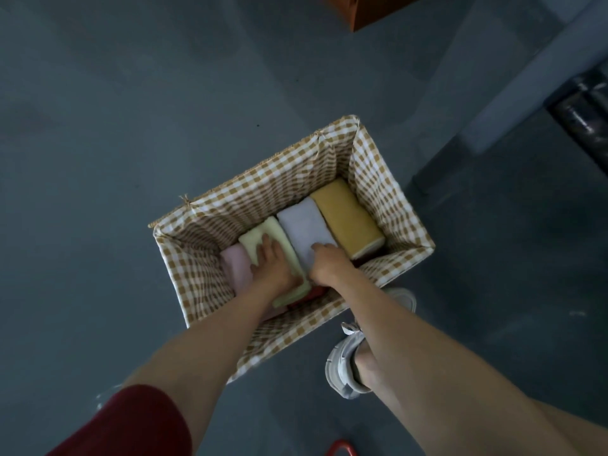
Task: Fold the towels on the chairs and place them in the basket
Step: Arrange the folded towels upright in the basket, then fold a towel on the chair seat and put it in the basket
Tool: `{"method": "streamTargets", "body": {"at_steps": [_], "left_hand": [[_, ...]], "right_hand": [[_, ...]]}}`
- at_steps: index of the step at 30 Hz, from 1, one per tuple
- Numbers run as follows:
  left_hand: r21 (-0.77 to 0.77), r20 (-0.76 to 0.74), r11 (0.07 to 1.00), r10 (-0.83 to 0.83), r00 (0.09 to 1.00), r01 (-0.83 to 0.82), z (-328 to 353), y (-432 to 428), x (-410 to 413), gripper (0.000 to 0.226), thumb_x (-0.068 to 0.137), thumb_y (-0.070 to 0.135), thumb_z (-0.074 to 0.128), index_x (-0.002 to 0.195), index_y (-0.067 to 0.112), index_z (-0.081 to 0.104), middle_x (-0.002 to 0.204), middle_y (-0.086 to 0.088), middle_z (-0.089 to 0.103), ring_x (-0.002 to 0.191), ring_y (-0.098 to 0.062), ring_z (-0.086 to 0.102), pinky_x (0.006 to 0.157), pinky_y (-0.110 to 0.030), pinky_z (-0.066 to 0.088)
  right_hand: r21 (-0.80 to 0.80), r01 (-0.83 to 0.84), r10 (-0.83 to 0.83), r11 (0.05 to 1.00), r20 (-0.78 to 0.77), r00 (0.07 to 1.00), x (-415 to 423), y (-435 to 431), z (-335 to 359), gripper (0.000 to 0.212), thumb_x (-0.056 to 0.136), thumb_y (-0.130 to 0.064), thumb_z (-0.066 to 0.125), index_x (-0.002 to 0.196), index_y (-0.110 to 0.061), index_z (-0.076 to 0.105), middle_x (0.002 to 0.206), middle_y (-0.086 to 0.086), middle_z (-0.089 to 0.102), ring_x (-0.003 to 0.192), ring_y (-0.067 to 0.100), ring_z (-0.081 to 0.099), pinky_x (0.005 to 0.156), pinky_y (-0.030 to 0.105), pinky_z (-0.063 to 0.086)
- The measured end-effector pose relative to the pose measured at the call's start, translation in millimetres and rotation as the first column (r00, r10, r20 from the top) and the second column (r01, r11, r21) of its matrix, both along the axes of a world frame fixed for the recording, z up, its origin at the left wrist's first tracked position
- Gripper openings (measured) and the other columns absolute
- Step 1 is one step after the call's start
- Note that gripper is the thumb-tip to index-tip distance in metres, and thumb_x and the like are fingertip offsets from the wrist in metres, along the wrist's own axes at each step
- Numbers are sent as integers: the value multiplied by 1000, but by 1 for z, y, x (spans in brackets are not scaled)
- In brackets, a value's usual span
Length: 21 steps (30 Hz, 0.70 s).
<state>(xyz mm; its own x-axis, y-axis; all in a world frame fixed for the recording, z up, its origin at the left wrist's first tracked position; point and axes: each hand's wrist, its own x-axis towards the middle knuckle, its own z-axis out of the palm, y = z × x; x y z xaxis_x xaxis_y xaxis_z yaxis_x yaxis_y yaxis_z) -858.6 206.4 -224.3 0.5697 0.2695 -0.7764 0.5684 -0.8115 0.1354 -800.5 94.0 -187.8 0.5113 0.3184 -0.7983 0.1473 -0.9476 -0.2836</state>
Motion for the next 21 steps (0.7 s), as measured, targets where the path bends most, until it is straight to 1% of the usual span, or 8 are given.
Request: {"method": "streamTargets", "body": {"at_steps": [2,3,5,6,9,12,15,21], "left_hand": [[65,-36,996,-53,998,55,15,0,7,101,87,55,53,149,11,-13,158,-11,-13,144,-32,9,113,-52,15],[117,-36,988,-95,995,99,24,1,9,90,88,51,53,150,11,3,157,-12,4,140,-32,20,113,-52,17],[161,-16,974,-156,988,156,44,-3,11,59,91,41,51,139,13,33,142,-10,35,128,-29,37,110,-50,25],[139,-7,977,-161,987,161,56,-7,13,49,93,37,48,134,13,39,137,-10,42,124,-28,41,108,-47,30],[60,9,975,-217,976,216,94,-24,20,48,96,35,46,138,12,42,140,-10,45,127,-27,45,107,-41,37],[106,139,957,-284,949,270,152,-51,29,54,94,37,52,141,14,40,143,-7,44,129,-27,45,102,-37,41],[198,371,917,-397,840,346,220,-89,33,42,89,33,56,127,15,51,127,-8,56,115,-28,56,86,-37,46],[272,686,819,-534,495,506,354,-199,26,37,92,31,52,125,15,53,126,-8,55,113,-31,55,85,-38,45]], "right_hand": [[87,30,-39,996,93,995,0,-2,14,60,94,-17,52,147,-14,24,148,12,28,134,32,30,106,44,37],[113,26,-43,993,144,989,1,-3,21,59,94,-16,52,146,-14,24,147,12,29,133,32,31,105,43,38],[136,3,-34,991,232,972,2,-9,40,58,95,-15,52,146,-15,25,145,12,31,130,30,34,103,42,39],[142,-8,-31,990,270,962,3,-13,51,58,95,-14,51,146,-15,25,144,11,33,129,30,36,101,40,41],[183,14,-86,983,390,917,5,-34,94,52,94,-13,51,142,-13,32,138,13,41,123,31,43,98,40,42],[231,65,-177,971,506,844,6,-67,151,47,92,-12,52,136,-11,36,134,15,42,122,33,44,98,43,41],[251,92,-231,964,612,757,1,-114,217,43,91,-18,57,130,-12,40,132,13,44,119,33,46,96,42,42],[336,218,-398,916,817,417,-50,-248,341,39,89,-22,60,124,-13,46,125,11,48,114,30,47,95,42,42]]}}
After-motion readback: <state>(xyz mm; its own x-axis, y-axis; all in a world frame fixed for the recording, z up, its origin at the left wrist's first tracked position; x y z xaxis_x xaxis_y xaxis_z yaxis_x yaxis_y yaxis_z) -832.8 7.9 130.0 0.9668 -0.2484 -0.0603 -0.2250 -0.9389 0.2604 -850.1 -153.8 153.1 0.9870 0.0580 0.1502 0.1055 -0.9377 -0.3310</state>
